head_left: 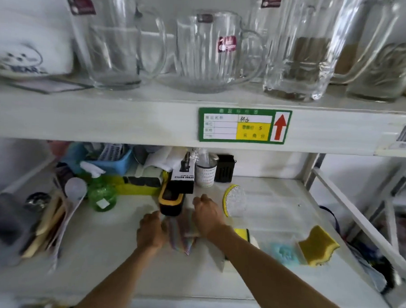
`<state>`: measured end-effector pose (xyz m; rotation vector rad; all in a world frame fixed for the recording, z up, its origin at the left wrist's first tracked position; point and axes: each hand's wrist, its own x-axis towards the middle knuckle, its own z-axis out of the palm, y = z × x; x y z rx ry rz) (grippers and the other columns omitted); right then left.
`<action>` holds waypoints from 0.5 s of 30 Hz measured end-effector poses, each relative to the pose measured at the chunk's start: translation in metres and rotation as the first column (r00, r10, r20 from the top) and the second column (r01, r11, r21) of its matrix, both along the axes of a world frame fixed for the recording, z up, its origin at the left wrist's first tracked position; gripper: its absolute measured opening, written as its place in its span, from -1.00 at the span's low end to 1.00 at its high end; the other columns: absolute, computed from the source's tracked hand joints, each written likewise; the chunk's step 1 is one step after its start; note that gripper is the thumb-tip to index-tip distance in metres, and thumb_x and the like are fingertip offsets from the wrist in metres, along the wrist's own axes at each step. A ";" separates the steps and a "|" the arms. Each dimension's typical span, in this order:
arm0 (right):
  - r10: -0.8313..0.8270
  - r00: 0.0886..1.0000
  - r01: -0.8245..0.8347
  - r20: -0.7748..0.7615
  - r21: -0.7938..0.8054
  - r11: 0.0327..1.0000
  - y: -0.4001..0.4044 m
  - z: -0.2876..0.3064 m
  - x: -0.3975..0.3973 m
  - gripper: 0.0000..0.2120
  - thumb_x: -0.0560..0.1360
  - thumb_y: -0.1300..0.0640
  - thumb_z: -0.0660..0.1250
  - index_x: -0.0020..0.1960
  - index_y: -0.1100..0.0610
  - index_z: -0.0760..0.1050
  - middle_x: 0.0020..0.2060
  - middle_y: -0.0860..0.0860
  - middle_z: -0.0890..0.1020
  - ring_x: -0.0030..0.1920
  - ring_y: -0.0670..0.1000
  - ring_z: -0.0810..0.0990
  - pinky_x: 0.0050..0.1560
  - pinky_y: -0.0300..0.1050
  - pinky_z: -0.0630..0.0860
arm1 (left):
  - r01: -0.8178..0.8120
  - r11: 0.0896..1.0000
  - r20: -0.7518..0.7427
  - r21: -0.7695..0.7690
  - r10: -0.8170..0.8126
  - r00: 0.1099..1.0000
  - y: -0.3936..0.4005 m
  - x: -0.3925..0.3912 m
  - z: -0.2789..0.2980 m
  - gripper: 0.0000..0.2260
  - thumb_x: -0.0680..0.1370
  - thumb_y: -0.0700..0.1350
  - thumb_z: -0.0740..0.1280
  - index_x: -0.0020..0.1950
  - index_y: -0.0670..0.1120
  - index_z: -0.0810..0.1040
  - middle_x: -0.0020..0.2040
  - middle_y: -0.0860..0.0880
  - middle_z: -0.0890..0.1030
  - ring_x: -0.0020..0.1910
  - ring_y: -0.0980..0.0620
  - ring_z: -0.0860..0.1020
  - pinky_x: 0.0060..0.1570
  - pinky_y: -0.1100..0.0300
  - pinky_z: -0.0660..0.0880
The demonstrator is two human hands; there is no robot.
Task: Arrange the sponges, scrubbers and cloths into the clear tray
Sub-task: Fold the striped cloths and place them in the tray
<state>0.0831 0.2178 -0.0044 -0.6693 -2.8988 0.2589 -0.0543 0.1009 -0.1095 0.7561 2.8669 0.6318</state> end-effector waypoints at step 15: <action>-0.275 0.911 0.354 0.308 -0.237 0.905 -0.016 -0.050 -0.030 -0.44 0.57 0.13 0.21 0.45 0.32 0.08 0.35 0.24 0.41 0.33 0.22 0.44 0.27 0.06 0.46 | 0.413 0.842 -0.068 -0.346 -0.462 0.884 -0.008 0.015 0.003 -0.44 0.47 0.10 0.26 0.45 0.01 0.26 0.52 0.01 0.26 0.35 -0.12 0.36 0.26 -0.01 0.36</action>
